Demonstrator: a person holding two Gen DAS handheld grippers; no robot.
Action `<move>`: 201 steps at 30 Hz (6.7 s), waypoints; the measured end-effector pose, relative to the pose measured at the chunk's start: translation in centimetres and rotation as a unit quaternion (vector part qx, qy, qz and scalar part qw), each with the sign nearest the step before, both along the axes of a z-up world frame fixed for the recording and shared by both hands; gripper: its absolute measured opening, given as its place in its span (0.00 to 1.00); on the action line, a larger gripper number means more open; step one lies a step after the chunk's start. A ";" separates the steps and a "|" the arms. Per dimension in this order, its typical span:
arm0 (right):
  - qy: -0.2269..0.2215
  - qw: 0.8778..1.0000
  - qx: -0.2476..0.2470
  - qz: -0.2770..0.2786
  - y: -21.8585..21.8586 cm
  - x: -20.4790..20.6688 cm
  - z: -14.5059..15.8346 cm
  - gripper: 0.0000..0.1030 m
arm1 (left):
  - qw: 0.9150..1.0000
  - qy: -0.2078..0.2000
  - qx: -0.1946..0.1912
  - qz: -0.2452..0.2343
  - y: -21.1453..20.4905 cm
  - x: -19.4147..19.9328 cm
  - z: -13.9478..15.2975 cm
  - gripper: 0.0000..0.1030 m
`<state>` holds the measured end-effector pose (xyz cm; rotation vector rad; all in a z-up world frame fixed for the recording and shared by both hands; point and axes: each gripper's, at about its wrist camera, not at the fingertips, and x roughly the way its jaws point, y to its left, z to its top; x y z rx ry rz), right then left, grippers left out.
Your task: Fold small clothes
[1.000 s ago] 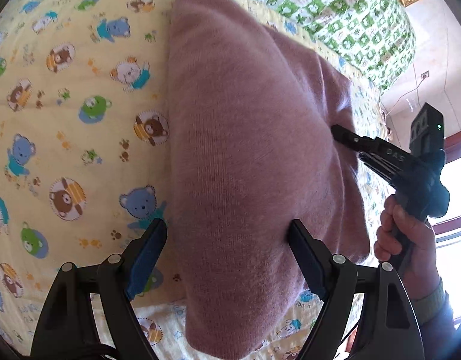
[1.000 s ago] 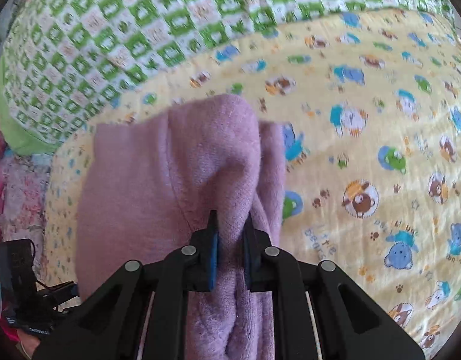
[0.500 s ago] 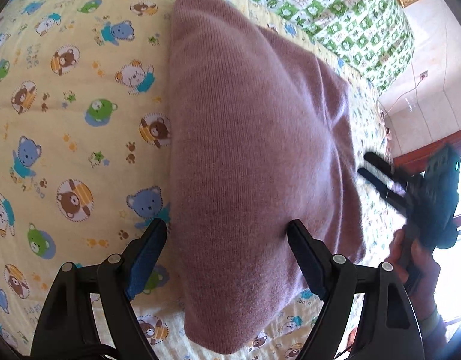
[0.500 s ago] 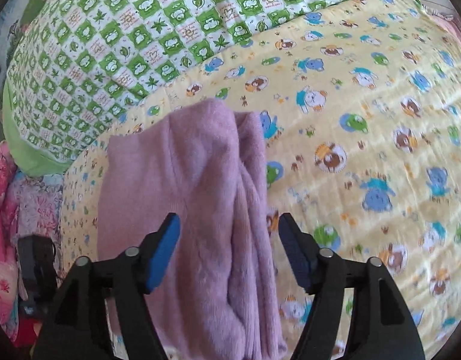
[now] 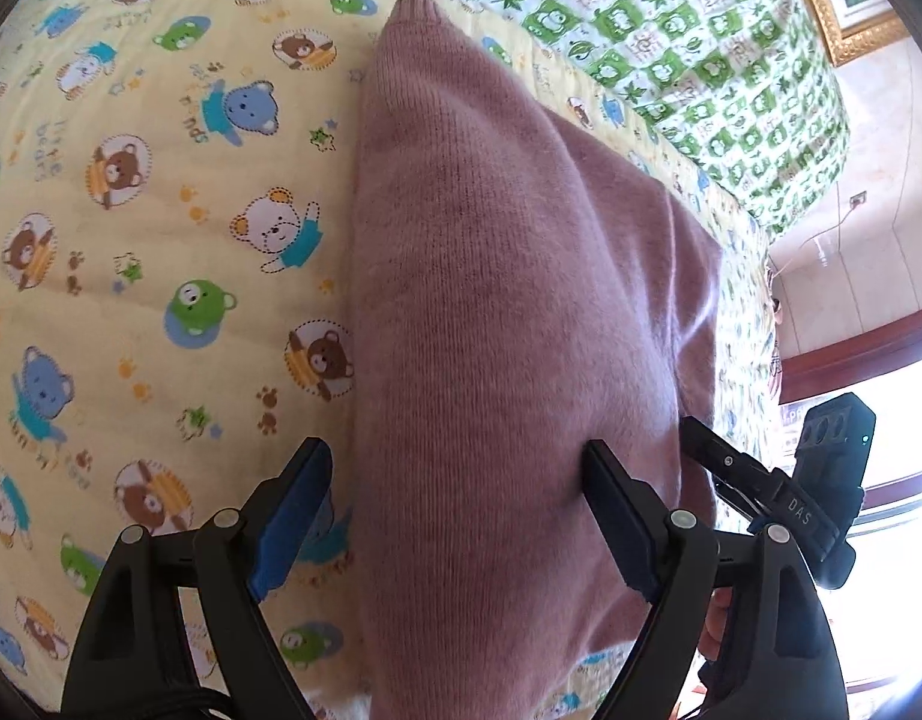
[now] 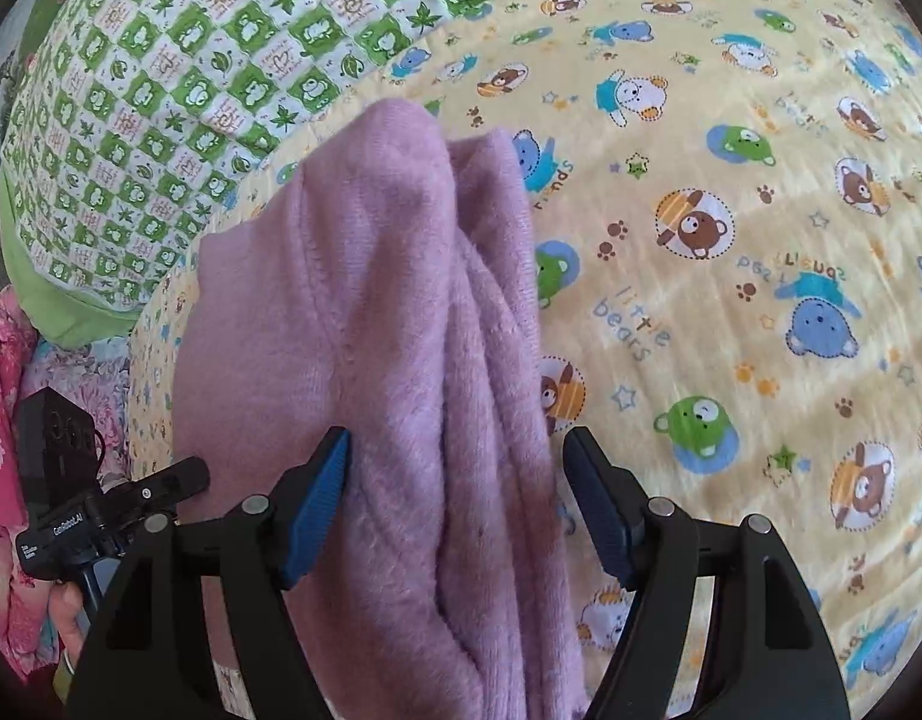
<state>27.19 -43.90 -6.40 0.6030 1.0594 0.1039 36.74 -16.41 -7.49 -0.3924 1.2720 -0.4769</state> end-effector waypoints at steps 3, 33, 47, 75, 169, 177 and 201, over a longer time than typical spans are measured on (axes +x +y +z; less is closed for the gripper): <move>0.002 1.000 0.003 0.013 -0.2 0.3 -0.5 0.69 | 1.000 0.006 -0.001 0.002 -0.5 0.4 -0.8 0.85; -0.076 0.989 0.096 0.088 3.9 -0.2 4.9 0.26 | 0.996 -0.089 -0.031 -0.009 2.8 -2.8 5.5 0.46; -0.080 0.967 0.122 0.208 16.8 2.9 6.1 0.26 | 0.991 -0.094 -0.007 0.090 17.0 -6.1 7.2 0.46; -0.040 0.980 0.075 0.180 14.4 0.0 4.4 0.39 | 0.991 -0.055 0.034 0.118 21.0 -11.0 2.5 0.74; -0.102 0.969 -0.044 0.222 18.0 -8.5 6.7 0.43 | 0.981 -0.093 0.127 0.113 19.7 -21.4 4.1 0.76; -0.096 0.965 -0.073 0.231 19.1 -13.8 5.5 0.56 | 0.958 -0.133 0.214 0.136 19.0 -26.8 3.9 0.76; -0.210 0.939 -0.130 0.240 20.9 -20.0 11.9 0.89 | 0.923 -0.271 0.243 0.124 16.5 -32.9 11.7 0.94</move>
